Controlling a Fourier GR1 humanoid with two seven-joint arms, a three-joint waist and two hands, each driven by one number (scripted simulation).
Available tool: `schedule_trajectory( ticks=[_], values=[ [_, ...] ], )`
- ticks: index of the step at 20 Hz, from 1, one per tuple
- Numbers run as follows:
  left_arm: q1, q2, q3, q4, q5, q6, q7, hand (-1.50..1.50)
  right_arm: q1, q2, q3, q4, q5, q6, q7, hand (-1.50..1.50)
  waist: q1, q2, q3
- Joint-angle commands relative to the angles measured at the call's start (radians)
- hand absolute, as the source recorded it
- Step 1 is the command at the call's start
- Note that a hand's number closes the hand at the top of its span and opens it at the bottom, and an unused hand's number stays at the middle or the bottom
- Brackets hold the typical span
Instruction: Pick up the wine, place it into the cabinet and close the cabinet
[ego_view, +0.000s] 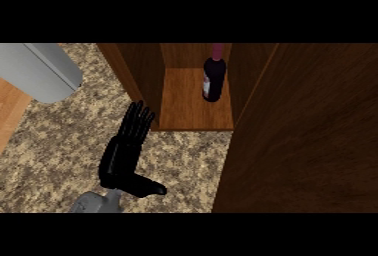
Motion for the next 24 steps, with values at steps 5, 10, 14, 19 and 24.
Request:
schedule_trajectory(
  ticks=[5, 10, 14, 19, 24],
  values=[
    [0.097, 0.125, 0.090, -0.084, 0.037, -0.088, -0.037, -1.50, 0.032, -0.088, 0.151, -0.165, -0.070, 0.165, 0.066, -1.50, 0.014, 0.002, -0.001],
    [0.155, 0.189, 0.150, -0.130, 0.046, -0.111, -0.050, -1.50, 0.029, -0.137, 0.180, -0.210, -0.061, 0.247, 0.018, 1.50, 0.006, 0.001, 0.000],
    [0.158, 0.237, 0.205, -0.143, 0.101, -0.159, -0.004, -1.50, -0.014, -0.100, 0.185, -0.205, -0.066, 0.254, 0.039, 1.50, 0.006, 0.005, 0.000],
    [0.165, 0.277, 0.257, -0.123, 0.134, -0.210, 0.006, -1.50, -0.079, -0.029, 0.260, -0.200, 0.000, 0.232, 0.106, 1.50, 0.010, 0.004, -0.002],
    [0.146, 0.323, 0.324, -0.093, 0.169, -0.250, 0.012, -1.50, -0.122, -0.026, 0.253, -0.228, -0.017, 0.241, 0.171, 1.50, 0.008, 0.006, -0.004]
  ],
)
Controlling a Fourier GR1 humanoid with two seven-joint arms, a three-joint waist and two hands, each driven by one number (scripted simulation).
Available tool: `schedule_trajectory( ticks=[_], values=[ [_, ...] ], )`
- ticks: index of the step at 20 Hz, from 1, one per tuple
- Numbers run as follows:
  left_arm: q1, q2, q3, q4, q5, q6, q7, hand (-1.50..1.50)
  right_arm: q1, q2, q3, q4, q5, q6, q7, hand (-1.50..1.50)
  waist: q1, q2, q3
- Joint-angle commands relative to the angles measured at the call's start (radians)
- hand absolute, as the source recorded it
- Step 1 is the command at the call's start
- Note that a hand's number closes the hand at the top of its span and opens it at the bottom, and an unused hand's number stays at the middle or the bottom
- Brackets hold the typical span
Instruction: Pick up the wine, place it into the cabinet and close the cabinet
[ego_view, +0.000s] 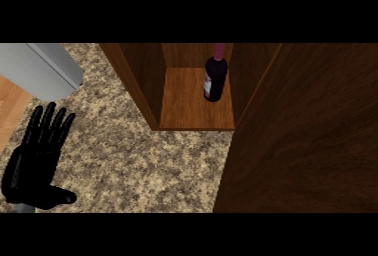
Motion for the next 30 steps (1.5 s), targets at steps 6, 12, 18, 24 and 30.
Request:
schedule_trajectory(
  ticks=[6, 12, 18, 24, 30],
  values=[
    [-0.002, 0.084, 0.073, 0.003, 0.071, -0.082, 0.056, -1.50, -0.130, 0.172, 0.106, -0.124, -0.018, -0.012, 0.146, 1.50, 0.017, 0.004, -0.001],
    [0.015, 0.112, 0.102, 0.039, 0.097, -0.155, 0.044, -1.50, -0.202, 0.229, 0.071, -0.080, -0.081, 0.012, 0.195, 1.50, 0.049, 0.010, -0.005],
    [-0.024, 0.119, 0.097, 0.020, 0.097, -0.161, 0.064, -1.50, -0.334, 0.320, 0.019, 0.006, -0.123, 0.033, 0.268, 1.50, 0.078, 0.016, -0.005],
    [-0.021, 0.100, 0.095, 0.071, 0.077, -0.173, 0.043, -1.50, -0.580, 0.492, -0.041, 0.161, -0.134, 0.003, 0.412, 1.50, 0.084, 0.013, -0.007],
    [-0.027, 0.122, 0.131, 0.081, 0.099, -0.177, 0.066, -1.50, -0.960, 0.800, -0.088, 0.461, -0.086, -0.068, 0.586, 1.50, 0.049, 0.005, -0.002]
  ],
)
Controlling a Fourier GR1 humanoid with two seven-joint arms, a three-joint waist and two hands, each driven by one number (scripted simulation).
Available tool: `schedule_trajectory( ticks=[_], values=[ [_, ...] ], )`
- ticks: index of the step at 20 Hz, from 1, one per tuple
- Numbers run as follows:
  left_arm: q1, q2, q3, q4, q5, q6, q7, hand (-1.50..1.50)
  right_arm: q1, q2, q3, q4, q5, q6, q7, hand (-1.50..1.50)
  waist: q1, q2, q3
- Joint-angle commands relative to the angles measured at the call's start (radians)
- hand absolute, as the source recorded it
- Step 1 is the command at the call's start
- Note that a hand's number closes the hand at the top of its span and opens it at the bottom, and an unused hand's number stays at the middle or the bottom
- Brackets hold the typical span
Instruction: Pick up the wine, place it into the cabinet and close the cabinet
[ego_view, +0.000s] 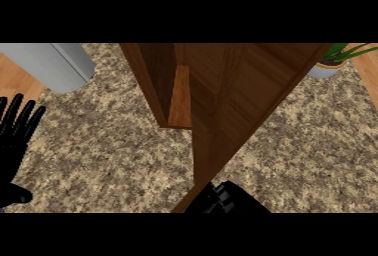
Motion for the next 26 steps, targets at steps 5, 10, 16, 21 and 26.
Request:
schedule_trajectory(
  ticks=[5, 10, 16, 21, 26],
  values=[
    [0.023, 0.025, 0.076, 0.082, 0.033, -0.073, -0.009, -1.50, -0.448, 0.214, -0.139, 0.401, -0.093, -0.076, 0.076, 1.50, -0.033, -0.002, 0.005],
    [0.002, 0.024, 0.086, 0.107, 0.003, -0.098, -0.007, -1.50, -0.522, 0.217, -0.151, 0.614, -0.207, -0.138, -0.082, 1.50, -0.041, -0.001, 0.006],
    [-0.014, -0.019, 0.074, 0.037, -0.009, -0.026, 0.049, -1.50, -0.578, 0.218, -0.193, 0.773, -0.311, -0.147, -0.143, 1.50, -0.041, -0.003, 0.007],
    [0.007, -0.028, 0.120, 0.079, -0.039, -0.067, 0.011, -1.50, -0.471, 0.171, -0.331, 0.754, -0.283, 0.010, -0.127, 1.50, -0.061, -0.005, 0.007],
    [-0.034, -0.004, 0.154, 0.147, -0.015, -0.125, 0.036, -1.50, -0.489, 0.147, -0.396, 0.923, -0.268, 0.126, -0.251, 1.50, -0.058, -0.001, 0.007]
  ],
)
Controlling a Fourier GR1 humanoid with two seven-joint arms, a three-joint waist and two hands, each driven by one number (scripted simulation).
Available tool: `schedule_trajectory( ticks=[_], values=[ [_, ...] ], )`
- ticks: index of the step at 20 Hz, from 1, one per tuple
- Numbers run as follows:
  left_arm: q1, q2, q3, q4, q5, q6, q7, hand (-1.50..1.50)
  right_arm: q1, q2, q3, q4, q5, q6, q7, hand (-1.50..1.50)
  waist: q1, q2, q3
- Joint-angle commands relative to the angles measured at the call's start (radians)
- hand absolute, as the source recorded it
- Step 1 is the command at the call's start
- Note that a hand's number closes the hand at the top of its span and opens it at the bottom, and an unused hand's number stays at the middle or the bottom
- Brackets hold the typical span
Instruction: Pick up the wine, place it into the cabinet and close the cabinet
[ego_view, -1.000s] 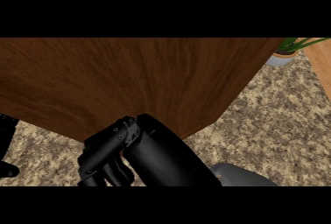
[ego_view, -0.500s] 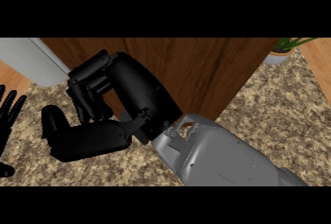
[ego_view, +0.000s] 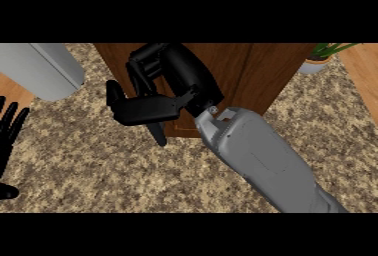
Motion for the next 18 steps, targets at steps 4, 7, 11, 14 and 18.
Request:
schedule_trajectory(
  ticks=[4, 7, 11, 14, 18],
  values=[
    [-0.020, -0.036, 0.000, 0.019, -0.034, -0.009, -0.012, -1.50, 0.014, -0.045, -0.079, 0.159, 0.016, 0.112, -0.109, 1.50, -0.006, 0.010, 0.003],
    [-0.004, -0.021, 0.006, -0.024, -0.017, 0.007, 0.019, -1.50, -0.029, -0.071, -0.129, 0.234, 0.005, 0.157, -0.152, 1.50, 0.007, 0.013, 0.003],
    [0.012, -0.037, -0.006, 0.000, -0.041, -0.046, -0.019, -1.50, -0.005, -0.096, -0.123, 0.268, 0.026, 0.182, -0.191, 1.50, 0.009, 0.015, 0.003],
    [-0.041, -0.021, -0.003, -0.007, -0.018, -0.006, 0.035, -1.50, -0.041, -0.099, -0.148, 0.301, 0.024, 0.189, -0.204, 1.50, 0.008, 0.019, 0.003],
    [-0.066, -0.023, -0.006, -0.013, -0.004, -0.013, 0.047, -1.50, -0.039, -0.091, -0.141, 0.324, 0.036, 0.192, -0.221, 1.50, 0.007, 0.021, 0.002]
  ],
)
